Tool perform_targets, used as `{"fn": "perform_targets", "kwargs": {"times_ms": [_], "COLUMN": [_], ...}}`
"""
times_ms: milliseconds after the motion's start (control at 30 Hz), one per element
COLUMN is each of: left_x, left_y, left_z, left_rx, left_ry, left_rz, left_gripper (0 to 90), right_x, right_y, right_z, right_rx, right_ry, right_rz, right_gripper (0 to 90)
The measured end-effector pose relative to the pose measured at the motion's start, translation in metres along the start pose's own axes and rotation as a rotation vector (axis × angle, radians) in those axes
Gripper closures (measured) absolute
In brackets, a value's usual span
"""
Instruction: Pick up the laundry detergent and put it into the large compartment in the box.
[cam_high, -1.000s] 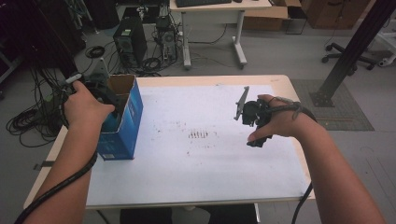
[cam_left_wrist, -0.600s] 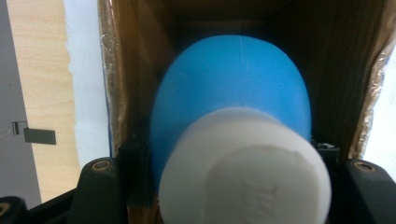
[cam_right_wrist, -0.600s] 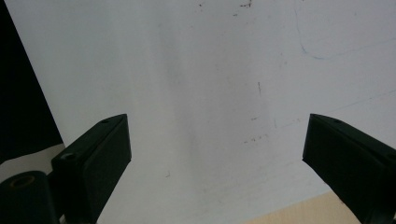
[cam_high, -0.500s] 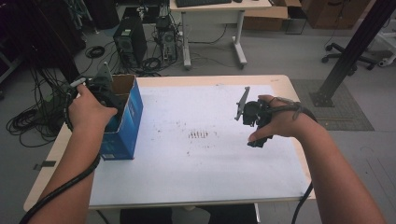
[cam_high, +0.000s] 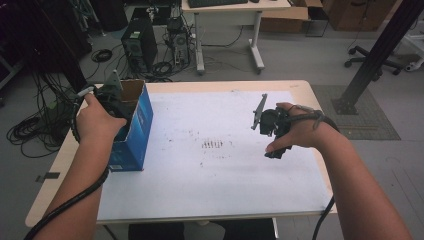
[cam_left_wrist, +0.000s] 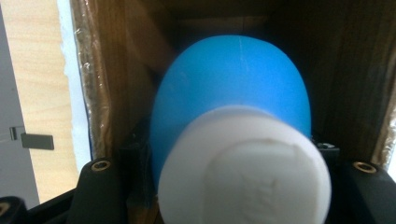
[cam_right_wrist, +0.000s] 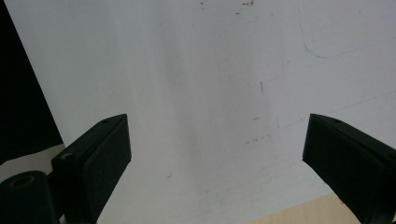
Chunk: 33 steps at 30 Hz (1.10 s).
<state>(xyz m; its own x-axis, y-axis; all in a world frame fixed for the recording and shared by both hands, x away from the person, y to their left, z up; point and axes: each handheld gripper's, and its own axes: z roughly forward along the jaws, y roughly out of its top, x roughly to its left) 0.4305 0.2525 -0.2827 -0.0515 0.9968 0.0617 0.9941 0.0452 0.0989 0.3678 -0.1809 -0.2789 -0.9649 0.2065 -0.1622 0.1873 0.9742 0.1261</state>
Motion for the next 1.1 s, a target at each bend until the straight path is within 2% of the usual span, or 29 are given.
{"fn": "perform_targets", "kwargs": {"times_ms": [567, 733, 1100], "left_x": [0.003, 0.0035, 0.0011], "left_y": [-0.0014, -0.0016, -0.0037], "left_z": [0.0004, 0.0006, -0.004], "left_rx": [-0.007, 0.005, 0.006], "left_ry": [-0.008, -0.015, -0.002], "left_rz": [-0.011, -0.019, -0.013], "left_gripper": [36.6, 33.3, 30.4], "right_x": [-0.0001, 0.0001, 0.0004], "right_y": [0.0007, 0.0008, 0.0001], "right_z": [0.0, 0.0004, 0.0004], "right_rx": [0.005, 0.002, -0.003], "right_ry": [0.001, 0.002, 0.002], "right_rz": [0.0, -0.001, -0.004], "right_gripper": [7.7, 7.7, 7.6]}}
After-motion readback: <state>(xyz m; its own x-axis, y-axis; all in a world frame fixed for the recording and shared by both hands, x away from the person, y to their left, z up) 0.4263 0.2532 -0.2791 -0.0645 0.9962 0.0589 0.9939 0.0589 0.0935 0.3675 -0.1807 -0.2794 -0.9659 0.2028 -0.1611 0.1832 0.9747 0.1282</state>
